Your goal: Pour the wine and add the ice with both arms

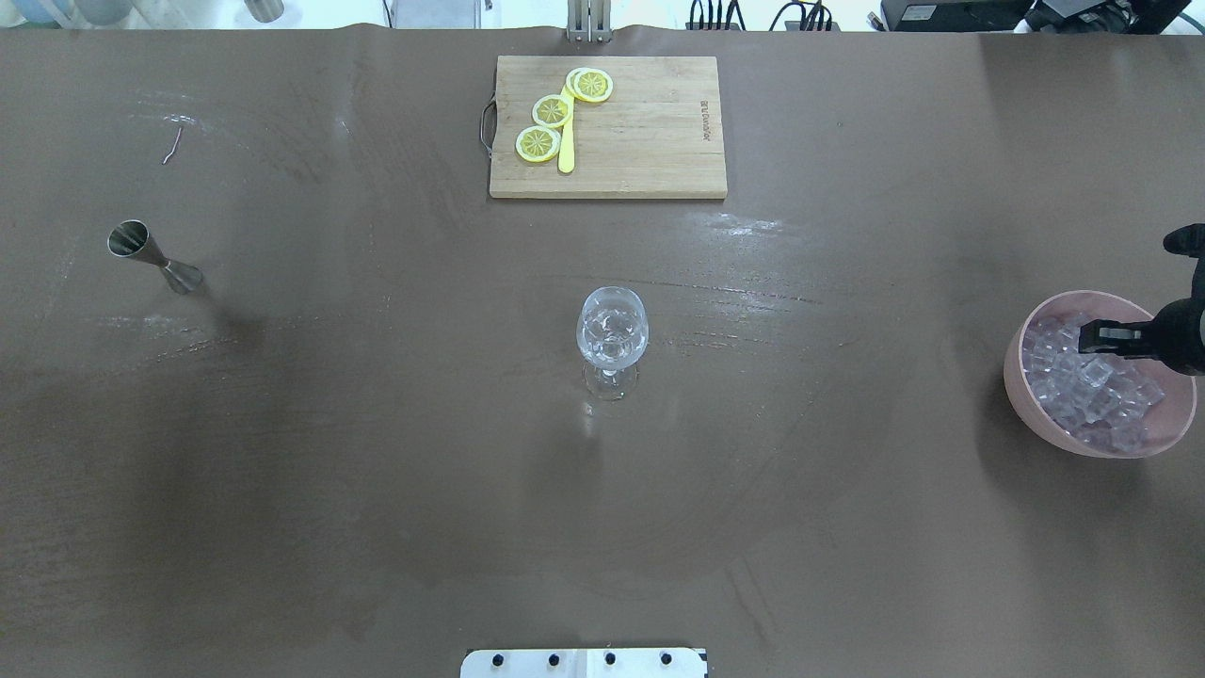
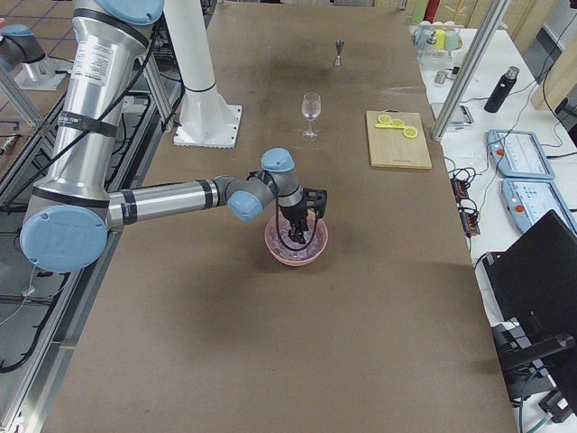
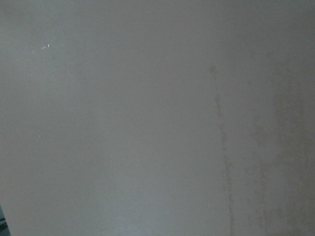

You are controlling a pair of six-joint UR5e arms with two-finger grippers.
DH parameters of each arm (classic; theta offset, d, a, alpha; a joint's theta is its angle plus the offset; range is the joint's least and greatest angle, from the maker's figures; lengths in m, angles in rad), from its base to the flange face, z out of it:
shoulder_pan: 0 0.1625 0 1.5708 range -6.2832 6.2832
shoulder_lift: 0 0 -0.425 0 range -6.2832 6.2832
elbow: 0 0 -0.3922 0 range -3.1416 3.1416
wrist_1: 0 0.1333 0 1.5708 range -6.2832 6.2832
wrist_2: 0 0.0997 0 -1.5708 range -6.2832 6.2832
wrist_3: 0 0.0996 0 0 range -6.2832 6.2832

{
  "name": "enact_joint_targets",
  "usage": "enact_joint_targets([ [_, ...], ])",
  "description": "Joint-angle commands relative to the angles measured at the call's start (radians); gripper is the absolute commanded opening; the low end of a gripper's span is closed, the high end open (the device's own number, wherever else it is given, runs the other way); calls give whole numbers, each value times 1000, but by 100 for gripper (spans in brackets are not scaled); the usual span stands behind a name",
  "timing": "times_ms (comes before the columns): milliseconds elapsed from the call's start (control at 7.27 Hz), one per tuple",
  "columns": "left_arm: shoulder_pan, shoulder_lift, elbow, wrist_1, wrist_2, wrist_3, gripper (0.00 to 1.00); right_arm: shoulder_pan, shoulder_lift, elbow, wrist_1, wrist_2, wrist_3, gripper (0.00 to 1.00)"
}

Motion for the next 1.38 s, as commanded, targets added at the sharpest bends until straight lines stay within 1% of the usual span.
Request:
enact_joint_targets([
  [0,0,0,1,0,0,0,98,-32,-5,2,0,-3,0,59],
  [275,0,0,1,0,0,0,98,-44,-11,5,5,-5,0,59],
  [413,0,0,1,0,0,0,98,-46,-19,20,5,-3,0,49],
  [550,0,0,1,0,0,0,98,-44,-31,34,5,0,0,22],
  [688,0,0,1,0,0,2,98,-43,-36,46,5,3,-1,1],
  [826,0,0,1,0,0,2,98,-43,-42,49,5,4,-3,0],
  [963,0,0,1,0,0,2,98,-43,-42,48,3,3,-6,4],
  [1101,2,0,0,0,0,0,98,-43,-42,49,5,3,-6,2],
  [1238,2,0,1,0,0,2,98,-41,-42,49,5,6,-8,16],
])
